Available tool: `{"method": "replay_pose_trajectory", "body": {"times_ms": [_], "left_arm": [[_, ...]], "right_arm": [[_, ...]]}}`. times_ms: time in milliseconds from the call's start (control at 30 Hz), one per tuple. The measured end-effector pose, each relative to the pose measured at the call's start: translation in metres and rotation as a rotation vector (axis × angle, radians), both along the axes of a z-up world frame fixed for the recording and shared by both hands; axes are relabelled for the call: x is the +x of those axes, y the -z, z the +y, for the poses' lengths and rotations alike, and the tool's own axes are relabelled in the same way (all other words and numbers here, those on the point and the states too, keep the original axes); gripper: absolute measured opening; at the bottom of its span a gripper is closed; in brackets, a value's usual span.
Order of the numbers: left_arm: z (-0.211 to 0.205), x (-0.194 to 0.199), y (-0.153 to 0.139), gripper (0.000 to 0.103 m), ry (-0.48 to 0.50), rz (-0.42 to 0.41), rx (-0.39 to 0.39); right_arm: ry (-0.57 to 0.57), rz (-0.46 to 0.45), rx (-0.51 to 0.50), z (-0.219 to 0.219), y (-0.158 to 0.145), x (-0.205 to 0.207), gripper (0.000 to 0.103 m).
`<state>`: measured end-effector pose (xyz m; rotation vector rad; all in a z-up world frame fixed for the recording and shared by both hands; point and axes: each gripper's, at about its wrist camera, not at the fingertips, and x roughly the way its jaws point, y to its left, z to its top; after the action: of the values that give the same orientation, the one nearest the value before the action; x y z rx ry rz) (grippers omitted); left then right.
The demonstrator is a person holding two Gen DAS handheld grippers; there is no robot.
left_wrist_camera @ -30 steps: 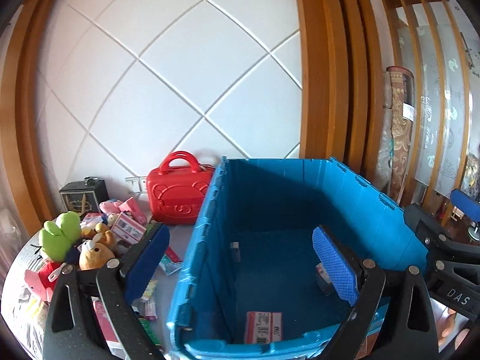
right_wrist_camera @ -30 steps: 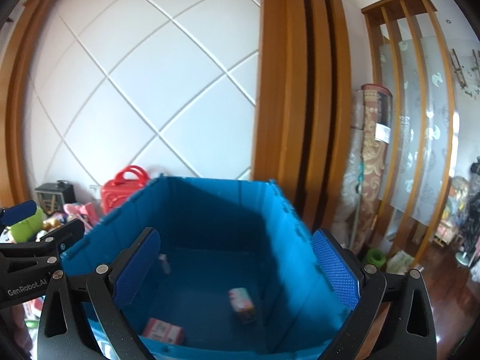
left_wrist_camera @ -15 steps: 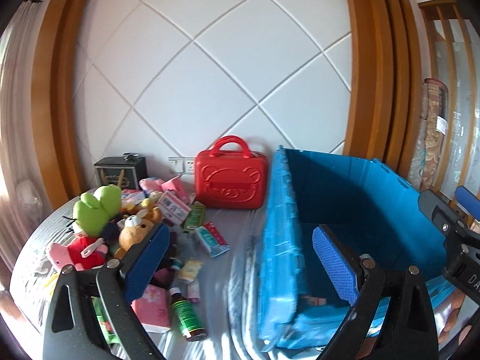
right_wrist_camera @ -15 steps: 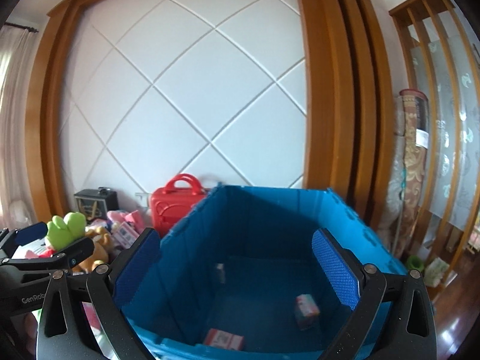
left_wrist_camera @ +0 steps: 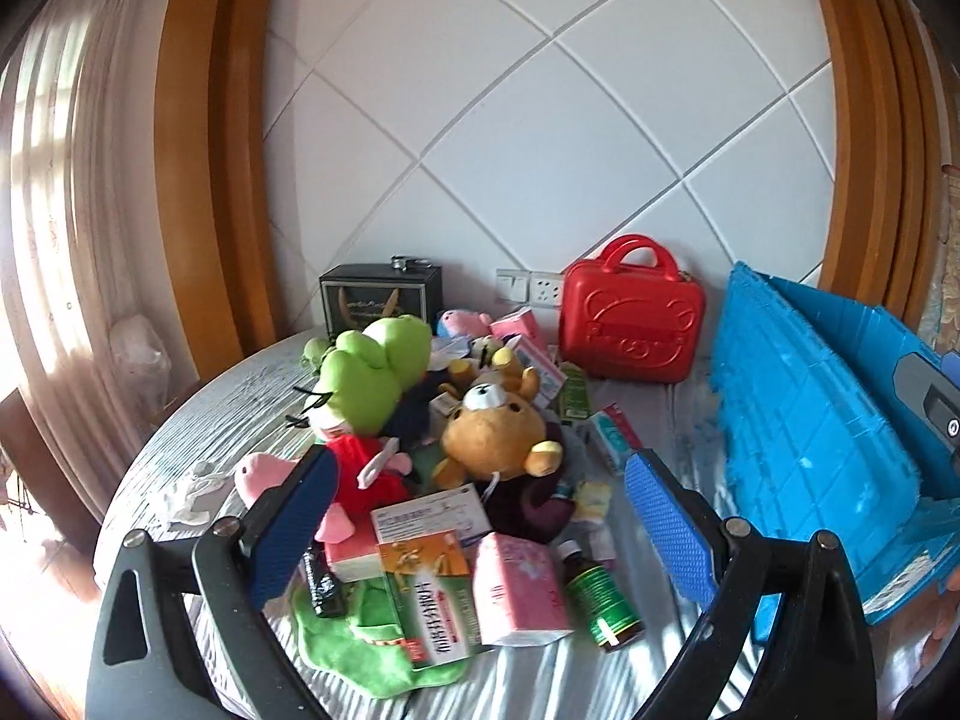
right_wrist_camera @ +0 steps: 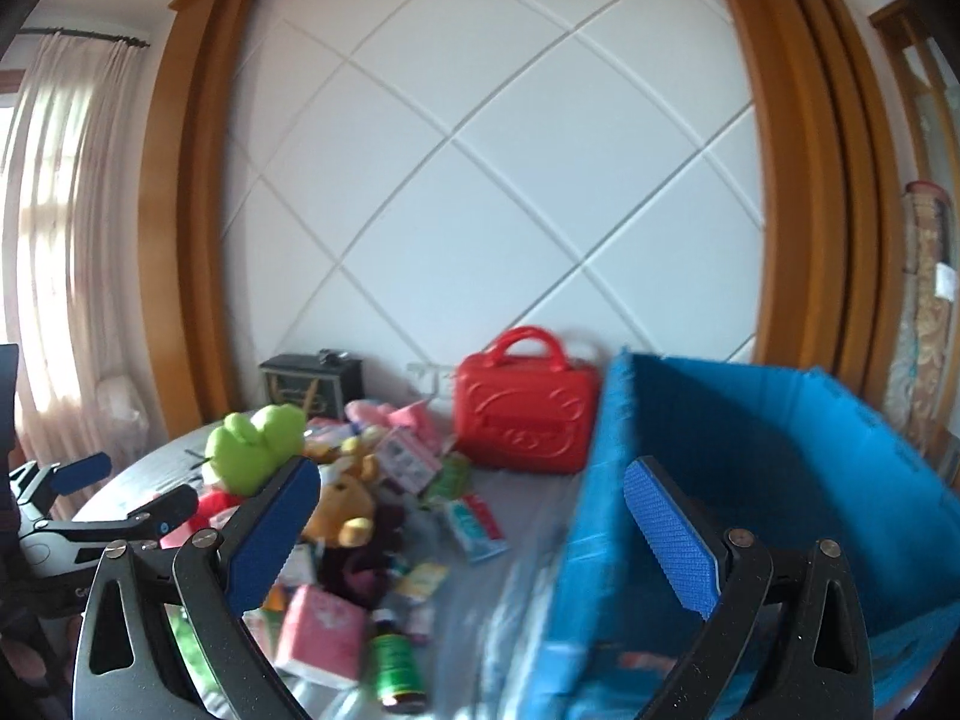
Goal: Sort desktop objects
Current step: 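Withdraw both grippers from the crate back toward the pile, then grasp the orange-green medicine box with left gripper while right grasps the pink tissue pack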
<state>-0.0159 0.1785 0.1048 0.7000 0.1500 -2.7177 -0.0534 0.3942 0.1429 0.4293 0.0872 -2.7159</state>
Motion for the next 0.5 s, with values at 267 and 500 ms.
{"method": "replay_pose_trajectory", "body": {"times_ms": [267, 500], "left_arm": [[-0.092, -0.012, 0.07, 0.098, -0.042, -0.166, 0.053], [-0.111, -0.033, 0.15, 0.098, -0.046, -0.335, 0.143]], "right_arm": [[-0.021, -0.256, 0.078, -0.071, 0.074, -0.025, 0.103], [-0.058, -0.446, 0.191, -0.091, 0.141, -0.05, 0.103]]}}
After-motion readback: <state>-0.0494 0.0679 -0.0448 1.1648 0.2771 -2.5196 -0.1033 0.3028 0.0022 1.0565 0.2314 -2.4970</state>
